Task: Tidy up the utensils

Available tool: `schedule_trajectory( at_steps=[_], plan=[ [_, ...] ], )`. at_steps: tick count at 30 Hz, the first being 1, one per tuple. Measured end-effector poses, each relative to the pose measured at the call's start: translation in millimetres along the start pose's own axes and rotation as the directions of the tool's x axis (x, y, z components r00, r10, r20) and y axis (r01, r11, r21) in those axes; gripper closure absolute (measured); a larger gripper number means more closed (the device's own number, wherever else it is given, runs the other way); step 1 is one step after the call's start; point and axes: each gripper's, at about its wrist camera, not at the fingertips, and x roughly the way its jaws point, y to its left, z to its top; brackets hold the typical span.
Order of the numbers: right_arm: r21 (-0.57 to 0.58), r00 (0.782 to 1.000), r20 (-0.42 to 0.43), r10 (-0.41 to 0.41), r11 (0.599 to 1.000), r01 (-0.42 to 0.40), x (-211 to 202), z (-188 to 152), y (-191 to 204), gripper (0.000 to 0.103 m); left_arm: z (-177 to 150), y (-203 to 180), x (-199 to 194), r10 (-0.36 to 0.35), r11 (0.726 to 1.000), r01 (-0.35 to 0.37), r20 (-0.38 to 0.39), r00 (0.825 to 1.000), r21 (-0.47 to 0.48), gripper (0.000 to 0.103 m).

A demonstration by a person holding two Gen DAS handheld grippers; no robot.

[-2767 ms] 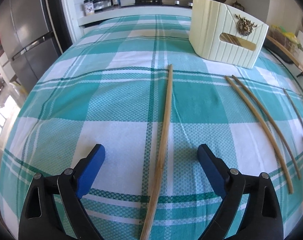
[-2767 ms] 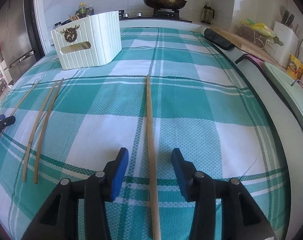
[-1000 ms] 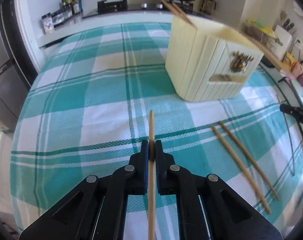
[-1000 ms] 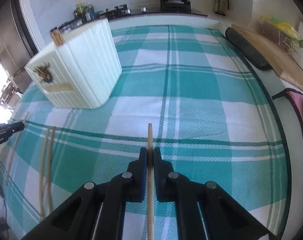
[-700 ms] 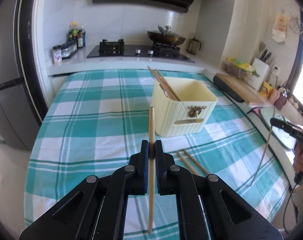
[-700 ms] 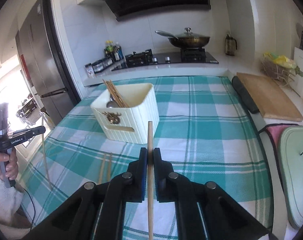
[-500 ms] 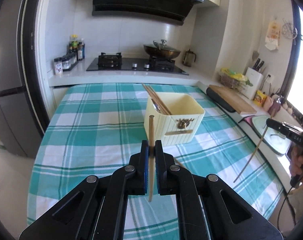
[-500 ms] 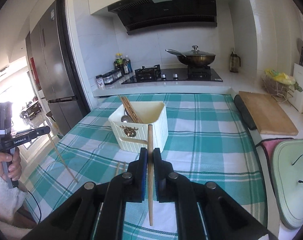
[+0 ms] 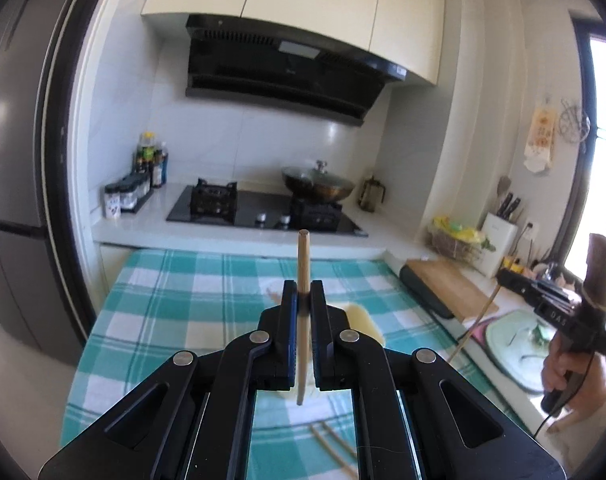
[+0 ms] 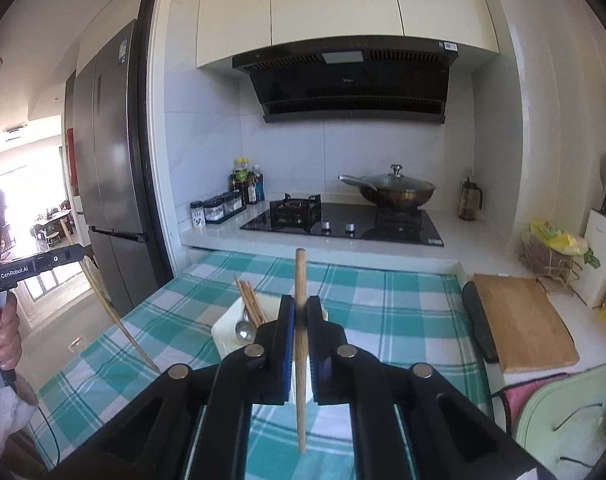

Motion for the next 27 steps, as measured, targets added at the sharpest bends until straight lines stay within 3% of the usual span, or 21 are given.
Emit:
schedule_trajectory(
  at_steps=[5, 9, 13, 15, 19, 22, 23, 26, 27],
  plan=[
    [0.036, 0.989, 0.15, -0.001, 0.999, -0.004, 20, 46, 2, 0.097, 29, -15, 47, 0.007, 1.0, -0.007, 0.08, 0.997, 0.001, 0.099],
    [-0.008, 0.979, 0.202, -0.011, 1.0, 0.013, 58, 56, 11, 0.097, 19, -17, 104, 0.038, 0.999, -0.038, -0.002, 0.999, 0.002, 0.099],
    [-0.054, 0.995, 0.104, -0.013, 0.998, 0.018, 109, 40, 12, 0.097, -8, -5, 155, 0.051, 0.998, -0.055, -0.141, 0.989, -0.024, 0.099],
    [-0.041, 1.0, -0.006, 0.011, 0.999, -0.012, 137, 29, 7, 0.097, -22, 2, 178, 0.048, 0.997, -0.059, -0.218, 0.975, -0.045, 0.099],
    [-0.002, 0.981, -0.193, 0.025, 1.0, -0.026, 188, 9, -4, 0.097, -41, 10, 207, 0.045, 0.994, -0.073, -0.322, 0.946, -0.077, 0.099],
    [0.03, 0.964, -0.259, 0.052, 0.999, -0.045, 210, -1, -6, 0.095, -46, 10, 216, 0.067, 0.993, -0.098, -0.356, 0.932, -0.071, 0.098],
    [0.048, 0.959, -0.275, 0.069, 0.997, -0.058, 214, -3, -7, 0.095, -46, 10, 215, 0.072, 0.992, -0.105, -0.359, 0.93, -0.071, 0.09],
    [0.107, 0.958, -0.267, 0.103, 0.991, -0.077, 212, -5, -9, 0.068, -43, 11, 201, 0.059, 0.993, -0.093, -0.355, 0.933, -0.079, 0.052],
    [0.124, 0.964, -0.242, 0.113, 0.989, -0.085, 204, -4, -10, 0.067, -42, 12, 194, 0.066, 0.993, -0.096, -0.351, 0.934, -0.068, 0.045]
  ],
)
